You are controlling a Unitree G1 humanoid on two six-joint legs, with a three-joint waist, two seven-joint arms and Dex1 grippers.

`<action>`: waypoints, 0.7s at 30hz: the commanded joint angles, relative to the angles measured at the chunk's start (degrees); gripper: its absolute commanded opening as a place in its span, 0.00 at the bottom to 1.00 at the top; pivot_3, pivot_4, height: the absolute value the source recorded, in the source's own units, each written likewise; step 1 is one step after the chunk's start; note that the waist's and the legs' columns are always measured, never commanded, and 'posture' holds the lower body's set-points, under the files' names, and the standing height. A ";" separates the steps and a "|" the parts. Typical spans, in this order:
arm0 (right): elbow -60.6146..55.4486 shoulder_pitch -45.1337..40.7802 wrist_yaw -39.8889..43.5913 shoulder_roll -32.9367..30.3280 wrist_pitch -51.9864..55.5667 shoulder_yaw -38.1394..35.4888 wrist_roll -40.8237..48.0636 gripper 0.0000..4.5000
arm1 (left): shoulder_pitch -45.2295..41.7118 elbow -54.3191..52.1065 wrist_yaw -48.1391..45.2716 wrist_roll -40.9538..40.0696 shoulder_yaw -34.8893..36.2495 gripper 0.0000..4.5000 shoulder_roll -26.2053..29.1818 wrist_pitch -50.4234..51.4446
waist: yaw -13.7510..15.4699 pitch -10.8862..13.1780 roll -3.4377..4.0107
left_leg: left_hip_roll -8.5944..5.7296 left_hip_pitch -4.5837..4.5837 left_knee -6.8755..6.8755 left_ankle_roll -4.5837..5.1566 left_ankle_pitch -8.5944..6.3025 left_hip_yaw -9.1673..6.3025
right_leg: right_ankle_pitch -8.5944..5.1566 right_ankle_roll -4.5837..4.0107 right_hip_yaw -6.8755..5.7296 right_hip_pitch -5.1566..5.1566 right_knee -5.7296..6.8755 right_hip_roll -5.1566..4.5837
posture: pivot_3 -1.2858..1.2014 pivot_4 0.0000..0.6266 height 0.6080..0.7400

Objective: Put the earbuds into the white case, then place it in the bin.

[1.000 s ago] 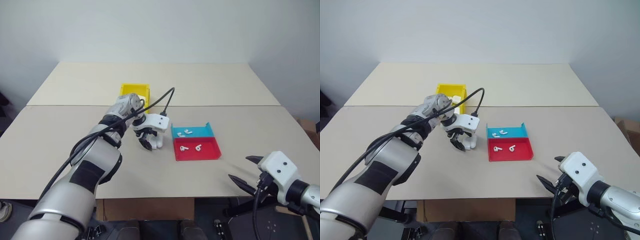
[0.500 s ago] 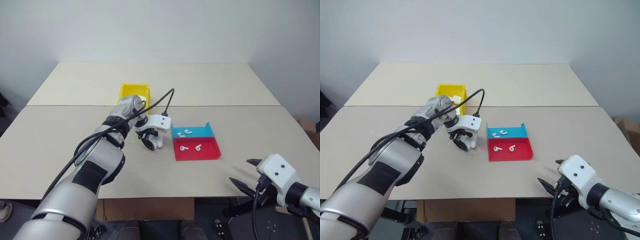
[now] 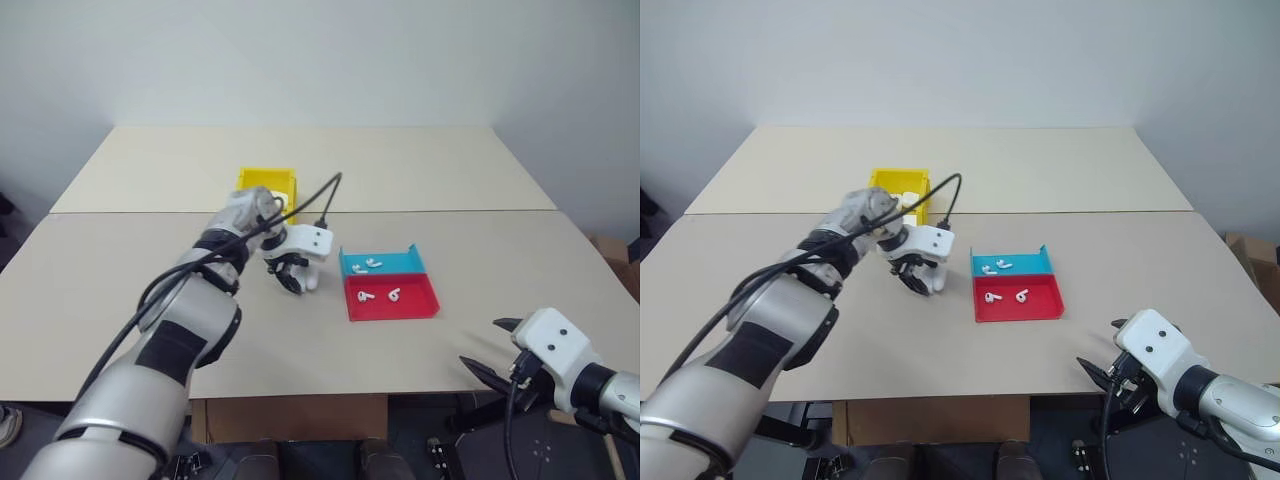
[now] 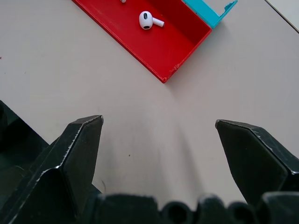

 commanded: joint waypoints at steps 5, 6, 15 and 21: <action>-1.12 -4.58 2.08 -3.19 0.00 -4.12 1.41 1.00 | 7.37 -14.77 -12.44 -25.71 15.67 0.63 10.14 -0.32 | -0.32 -0.09 0.16 | 0.00 0.07 0.00 0.00 0.00 0.06 | 0.13 -0.20 0.05 0.02 0.03 -0.04 | 0.52 0.24 1.00; -0.62 -5.71 2.78 -4.32 0.27 -3.81 1.63 1.00 | 11.51 -21.60 -12.80 -34.35 14.80 0.63 12.87 1.97 | -0.28 -0.09 0.16 | 0.01 0.11 0.00 0.00 0.00 0.06 | 0.18 -0.29 0.05 0.04 0.07 -0.03 | 0.52 0.24 1.00; 8.53 -20.65 12.15 -20.02 -0.81 4.98 2.43 1.00 | 42.35 -63.34 -4.99 -58.43 26.00 0.63 15.98 12.86 | 0.31 -0.09 0.18 | 0.12 0.40 0.11 -0.04 0.06 0.03 | 0.17 -0.51 -0.02 0.19 0.54 0.03 | 0.52 0.24 1.00; 16.41 -39.17 18.77 -25.02 -5.04 21.80 -0.66 1.00 | 54.28 -77.79 2.59 -61.50 29.25 0.63 13.42 16.38 | -0.20 -0.10 0.21 | 0.13 0.51 0.11 -0.04 0.06 0.14 | 0.03 -0.32 0.09 0.23 0.48 0.01 | 0.52 0.24 1.00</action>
